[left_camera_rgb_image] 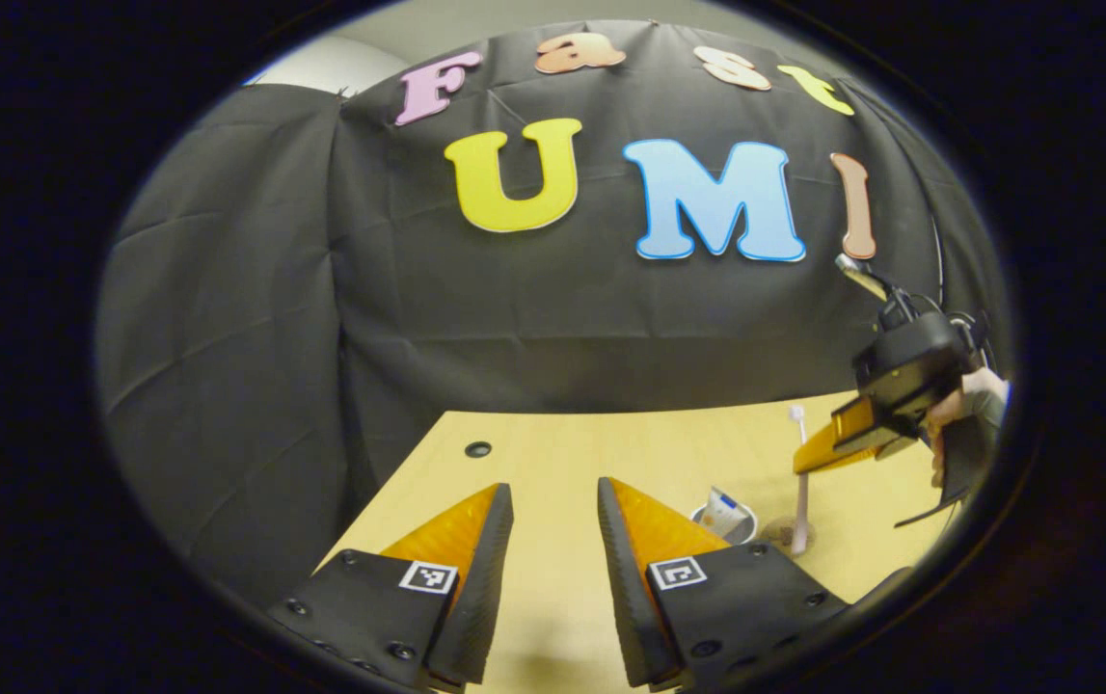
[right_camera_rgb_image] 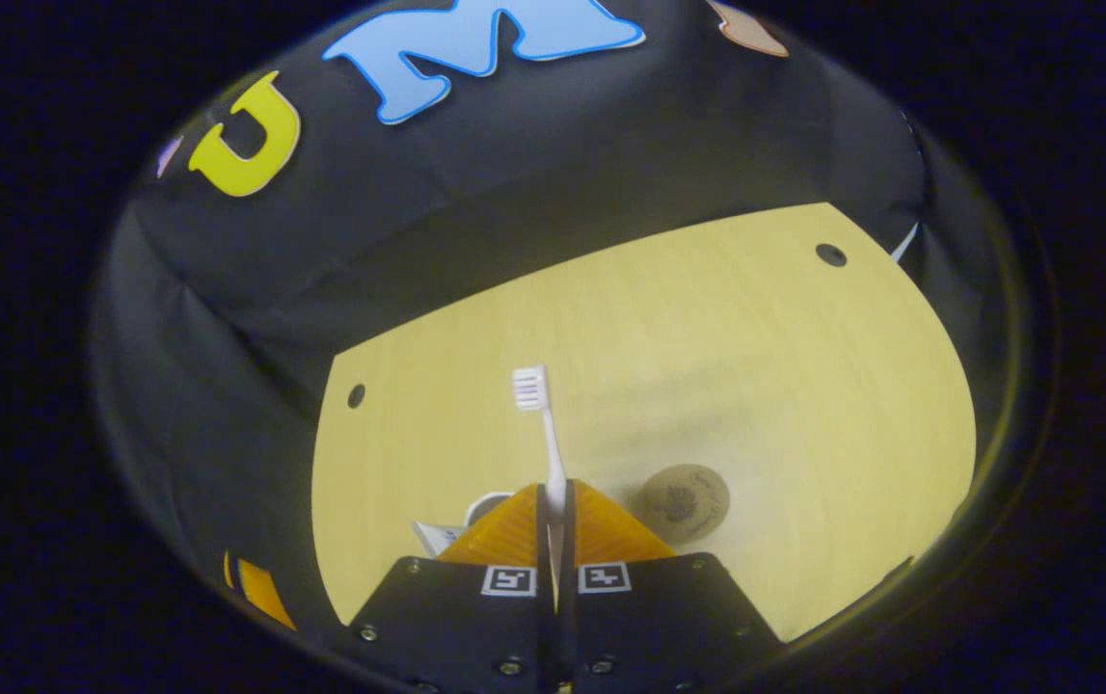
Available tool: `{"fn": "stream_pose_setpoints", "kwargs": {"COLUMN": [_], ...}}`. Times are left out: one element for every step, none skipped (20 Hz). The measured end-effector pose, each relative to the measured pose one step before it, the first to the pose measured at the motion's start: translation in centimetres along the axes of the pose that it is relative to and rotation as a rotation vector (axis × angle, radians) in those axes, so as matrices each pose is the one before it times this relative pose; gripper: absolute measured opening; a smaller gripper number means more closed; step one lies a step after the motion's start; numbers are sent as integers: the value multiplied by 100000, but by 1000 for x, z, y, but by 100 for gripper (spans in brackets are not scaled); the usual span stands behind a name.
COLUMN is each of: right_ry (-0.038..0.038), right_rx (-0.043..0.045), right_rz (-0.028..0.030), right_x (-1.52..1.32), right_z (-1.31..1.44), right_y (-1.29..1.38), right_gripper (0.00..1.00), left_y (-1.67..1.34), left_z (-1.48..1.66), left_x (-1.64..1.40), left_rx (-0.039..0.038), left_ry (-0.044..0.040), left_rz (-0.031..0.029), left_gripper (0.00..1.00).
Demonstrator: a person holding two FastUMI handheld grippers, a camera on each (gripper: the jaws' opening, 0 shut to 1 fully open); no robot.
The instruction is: Put the toothbrush and toothpaste on the desktop into the cup, then pick up the cup and place it on the coaster on the desktop.
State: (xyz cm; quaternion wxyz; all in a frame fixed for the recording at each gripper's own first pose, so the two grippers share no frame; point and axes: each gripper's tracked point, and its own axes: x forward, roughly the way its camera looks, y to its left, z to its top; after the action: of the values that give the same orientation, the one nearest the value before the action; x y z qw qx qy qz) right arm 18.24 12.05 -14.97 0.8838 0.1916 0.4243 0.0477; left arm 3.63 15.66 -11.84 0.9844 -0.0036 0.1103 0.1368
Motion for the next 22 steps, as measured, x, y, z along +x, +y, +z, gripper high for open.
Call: {"fn": "stream_pose_setpoints", "kwargs": {"right_ry": [-2506,-2067,-1451,-961,-787,-806,-868,377,-547,596,210,-373,-966,-1037,-1554,-1711,-2081,-1620,-1132,-712,481,440], "right_rx": [-372,-531,-66,-90,-768,-1920,-2989,-3117,-1068,-816,-951,-1120,-1069,-997,-1247,-1227,-1128,-719,-330,-561,-975,-967], "right_rz": [1210,834,1048,1525,525,-332,-1424,-1722,1162,439,730,921,1330,502,-161,10,-439,-774,209,604,-356,-800], "right_x": [256,408,520,670,619,670,590,389,346,703,354,229,139,85,-58,-199,-232,-377,-386,48,-223,-441], "right_z": [858,647,384,-72,-17,-231,-278,-717,-444,-652,-630,-865,-419,-424,-295,-409,-211,-196,-206,-154,-472,-722], "right_y": [795,542,551,555,313,31,-195,-218,353,-60,174,412,75,29,-41,174,22,-30,46,79,-26,-42], "right_gripper": [1,1,1,1,1,5,1,1,1,1,1,1,1,3,4,3,4,0,4,6,1,7], "left_y": [541,667,530,576,530,429,216,280,14,65,245,50,-35,-97,-282,-198,-219,-243,-93,-231,-243,-316], "left_z": [-262,-259,-73,-168,-102,-92,60,5,72,-28,-48,-19,-110,-21,-30,-19,28,7,-37,-18,-9,-62], "left_x": [-208,-187,-141,-289,-184,-208,-297,-197,-54,-71,-187,-206,-223,-80,-145,44,-15,0,100,54,135,61], "left_rx": [-517,-369,-152,84,76,212,108,-48,-73,-225,-257,-252,-275,-376,-431,-422,-361,-275,-198,-264,-242,-220], "left_ry": [676,525,289,253,107,170,221,99,93,-25,5,60,26,54,191,282,151,-53,7,-32,80,245], "left_rz": [1491,1432,1315,1361,1203,989,910,640,622,369,340,52,-86,-242,-479,-498,-344,-341,-453,-653,-609,-692], "left_gripper": [58,58,58,58,58,58,58,58,58,58,58,58,58,58,58,58,58,58,58,58,58,58]}}
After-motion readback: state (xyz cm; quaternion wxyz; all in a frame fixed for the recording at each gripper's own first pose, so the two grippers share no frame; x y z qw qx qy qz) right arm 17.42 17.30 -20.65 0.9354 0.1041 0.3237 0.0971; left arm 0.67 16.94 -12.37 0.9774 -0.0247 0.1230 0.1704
